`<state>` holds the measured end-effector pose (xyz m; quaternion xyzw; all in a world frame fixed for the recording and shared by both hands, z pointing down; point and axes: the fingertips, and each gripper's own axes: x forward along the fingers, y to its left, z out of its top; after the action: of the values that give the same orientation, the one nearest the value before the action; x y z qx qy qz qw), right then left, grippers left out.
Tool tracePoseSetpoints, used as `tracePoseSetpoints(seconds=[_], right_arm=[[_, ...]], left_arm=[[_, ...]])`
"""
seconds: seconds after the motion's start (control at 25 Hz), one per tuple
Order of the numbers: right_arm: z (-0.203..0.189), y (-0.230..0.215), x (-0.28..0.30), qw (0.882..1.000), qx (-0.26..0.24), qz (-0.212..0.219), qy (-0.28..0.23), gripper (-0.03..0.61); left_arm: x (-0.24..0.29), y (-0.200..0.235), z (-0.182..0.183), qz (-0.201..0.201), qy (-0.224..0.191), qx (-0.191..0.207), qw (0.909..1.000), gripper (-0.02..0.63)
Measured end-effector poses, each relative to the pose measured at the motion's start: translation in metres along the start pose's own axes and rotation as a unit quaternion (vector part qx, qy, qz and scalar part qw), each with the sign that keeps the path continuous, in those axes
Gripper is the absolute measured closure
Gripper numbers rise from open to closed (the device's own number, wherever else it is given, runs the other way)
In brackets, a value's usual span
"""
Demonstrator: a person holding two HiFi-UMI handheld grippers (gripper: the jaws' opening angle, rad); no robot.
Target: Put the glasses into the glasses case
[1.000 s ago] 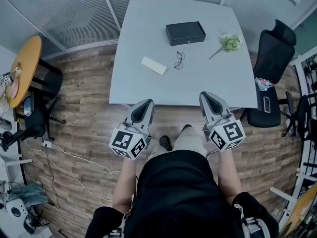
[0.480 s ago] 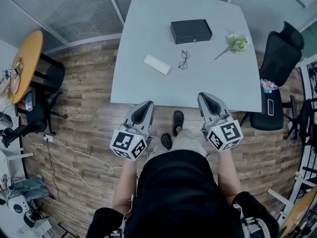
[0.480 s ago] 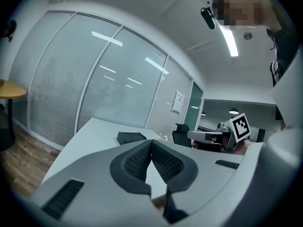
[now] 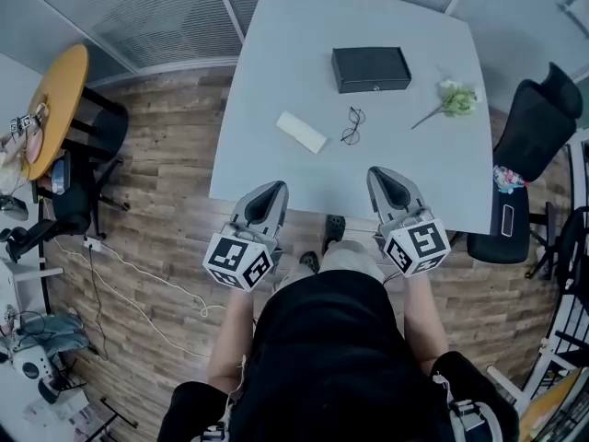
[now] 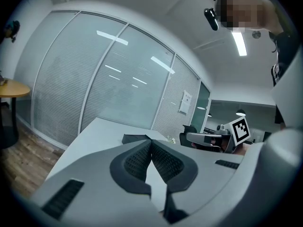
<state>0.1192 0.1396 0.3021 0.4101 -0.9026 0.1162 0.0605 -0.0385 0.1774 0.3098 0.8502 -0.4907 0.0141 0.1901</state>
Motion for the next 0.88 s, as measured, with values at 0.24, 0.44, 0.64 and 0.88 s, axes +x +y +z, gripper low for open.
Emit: tracePoseSetpoints(seconds=[0.24, 0.44, 0.64, 0.88], right_arm=[[0.012, -0.027, 0.033, 1.000, -0.013, 0.014, 0.003, 0.561], [0.013, -0.047, 0.054, 0.999, -0.016, 0.030, 0.013, 0.561], [0.005, -0.065, 0.075, 0.998, -0.017, 0.052, 0.027, 0.561], [-0.005, -0.079, 0.094, 0.996, -0.026, 0.071, 0.044, 0.561]], left_arm=[[0.031, 0.013, 0.018, 0.021, -0.002, 0.002, 0.9998, 0.591], [0.057, 0.019, 0.023, 0.040, -0.003, -0.004, 0.9992, 0.591], [0.083, 0.029, 0.017, 0.062, 0.009, -0.002, 0.9980, 0.591], [0.101, 0.039, 0.007, 0.084, 0.022, -0.012, 0.9962, 0.591]])
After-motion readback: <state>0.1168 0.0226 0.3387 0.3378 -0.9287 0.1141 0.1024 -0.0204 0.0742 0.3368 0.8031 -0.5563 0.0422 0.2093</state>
